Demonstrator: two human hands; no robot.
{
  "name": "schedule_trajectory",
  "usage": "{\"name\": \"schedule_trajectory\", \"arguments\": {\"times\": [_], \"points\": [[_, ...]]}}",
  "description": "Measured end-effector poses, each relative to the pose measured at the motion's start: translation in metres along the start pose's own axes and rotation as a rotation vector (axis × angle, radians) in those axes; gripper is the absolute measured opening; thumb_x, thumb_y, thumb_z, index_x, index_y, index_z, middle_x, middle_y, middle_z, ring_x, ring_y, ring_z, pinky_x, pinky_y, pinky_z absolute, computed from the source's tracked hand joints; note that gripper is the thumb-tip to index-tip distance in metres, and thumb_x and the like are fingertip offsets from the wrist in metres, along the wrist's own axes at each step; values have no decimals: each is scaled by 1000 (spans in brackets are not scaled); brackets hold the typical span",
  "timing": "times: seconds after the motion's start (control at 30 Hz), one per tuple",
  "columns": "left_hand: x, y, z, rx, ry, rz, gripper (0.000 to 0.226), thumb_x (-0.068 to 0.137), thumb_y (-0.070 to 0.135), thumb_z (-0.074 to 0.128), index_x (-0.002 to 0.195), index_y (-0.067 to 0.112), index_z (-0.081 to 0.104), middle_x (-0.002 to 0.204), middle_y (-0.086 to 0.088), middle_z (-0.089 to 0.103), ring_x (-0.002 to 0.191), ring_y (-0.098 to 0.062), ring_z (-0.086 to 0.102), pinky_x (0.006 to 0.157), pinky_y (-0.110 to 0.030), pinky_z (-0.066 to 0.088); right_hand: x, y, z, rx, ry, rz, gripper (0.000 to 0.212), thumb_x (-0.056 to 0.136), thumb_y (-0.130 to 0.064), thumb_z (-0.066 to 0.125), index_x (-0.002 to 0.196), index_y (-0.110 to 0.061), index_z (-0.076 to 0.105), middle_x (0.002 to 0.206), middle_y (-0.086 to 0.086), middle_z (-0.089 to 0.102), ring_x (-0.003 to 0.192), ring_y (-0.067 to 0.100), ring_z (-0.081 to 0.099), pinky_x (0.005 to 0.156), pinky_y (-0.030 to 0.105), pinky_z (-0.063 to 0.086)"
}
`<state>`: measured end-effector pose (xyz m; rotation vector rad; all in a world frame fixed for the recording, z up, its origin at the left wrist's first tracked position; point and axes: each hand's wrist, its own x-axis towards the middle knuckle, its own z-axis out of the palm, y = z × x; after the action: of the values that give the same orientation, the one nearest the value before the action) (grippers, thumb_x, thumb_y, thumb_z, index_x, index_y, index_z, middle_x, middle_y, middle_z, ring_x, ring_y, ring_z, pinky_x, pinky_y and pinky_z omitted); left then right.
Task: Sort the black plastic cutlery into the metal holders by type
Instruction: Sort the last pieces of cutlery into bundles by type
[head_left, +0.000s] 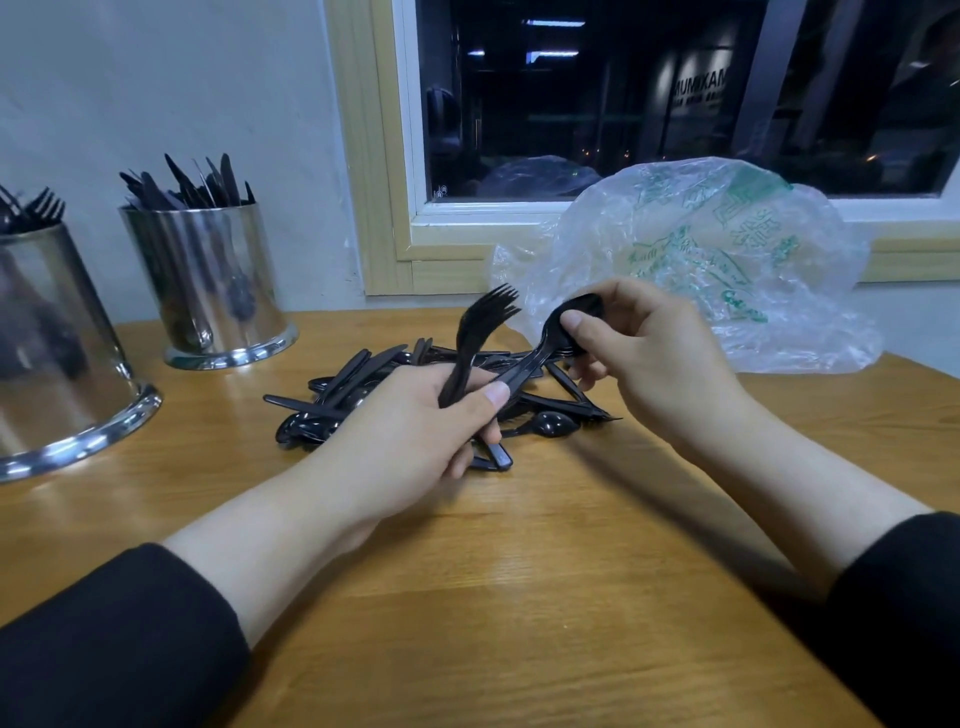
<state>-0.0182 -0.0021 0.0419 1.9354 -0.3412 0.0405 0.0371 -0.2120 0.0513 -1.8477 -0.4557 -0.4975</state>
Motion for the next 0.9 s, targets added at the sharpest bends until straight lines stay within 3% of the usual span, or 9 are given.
{"name": "schedule_trajectory", "arguments": {"times": [0.07,0.3,0.37,0.47,0.57,0.63,0.7,0.8,0.9], "points": [[1,0,0,43,11,17,25,104,30,57,86,17,69,67,7,66,52,-13,46,45,-9,34,0,1,1,-9,-24,-14,4,97,-14,65,94,-12,66,74,11,70,56,20,64,59,31,50],[2,1,-2,59,33,-18,35,109,30,47,81,16,64,44,14,51,38,-4,36,42,-7,31,1,2,-1,21,-101,20,7,96,-11,67,101,-15,64,79,12,73,61,24,67,68,39,53],[2,0,-3,49,36,-11,31,109,28,47,88,16,66,47,13,55,40,-6,37,43,-10,32,1,3,-1,31,-114,23,8,96,-10,67,101,-15,64,82,16,73,62,24,67,69,41,54],[4,-2,-4,47,43,60,19,108,27,48,109,29,67,70,5,67,47,-9,42,50,-19,38,1,2,-2,37,-131,28,7,96,-13,68,101,-16,65,81,14,73,63,24,67,70,41,55],[8,-6,-6,-2,63,93,17,108,27,50,110,36,63,71,4,61,48,-10,40,48,-22,34,3,-1,-8,52,-81,67,11,98,-28,64,102,-18,66,80,7,71,66,23,65,71,45,56],[10,-8,-7,-33,90,93,16,108,26,50,109,36,62,70,3,55,47,-9,37,46,-21,32,6,-1,-18,-77,11,90,22,100,-40,58,99,-19,65,78,4,70,60,18,61,65,43,54],[10,-8,-8,-56,111,86,14,108,25,49,110,35,59,70,2,54,46,-10,36,45,-22,31,9,2,-32,-384,7,133,29,98,-48,57,90,-21,63,72,1,69,54,15,58,59,35,50],[9,-6,-9,-117,108,63,13,109,23,47,106,31,56,71,0,53,47,-11,34,44,-23,29,7,9,-41,-610,-280,355,35,92,-56,62,92,-21,65,73,3,73,54,18,62,57,33,53],[8,-5,-10,-157,98,25,14,108,19,47,104,26,58,72,-1,52,47,-12,32,42,-22,27,6,17,-36,-727,-421,438,34,91,-57,63,97,-24,68,76,2,74,67,21,68,72,38,58]]}}
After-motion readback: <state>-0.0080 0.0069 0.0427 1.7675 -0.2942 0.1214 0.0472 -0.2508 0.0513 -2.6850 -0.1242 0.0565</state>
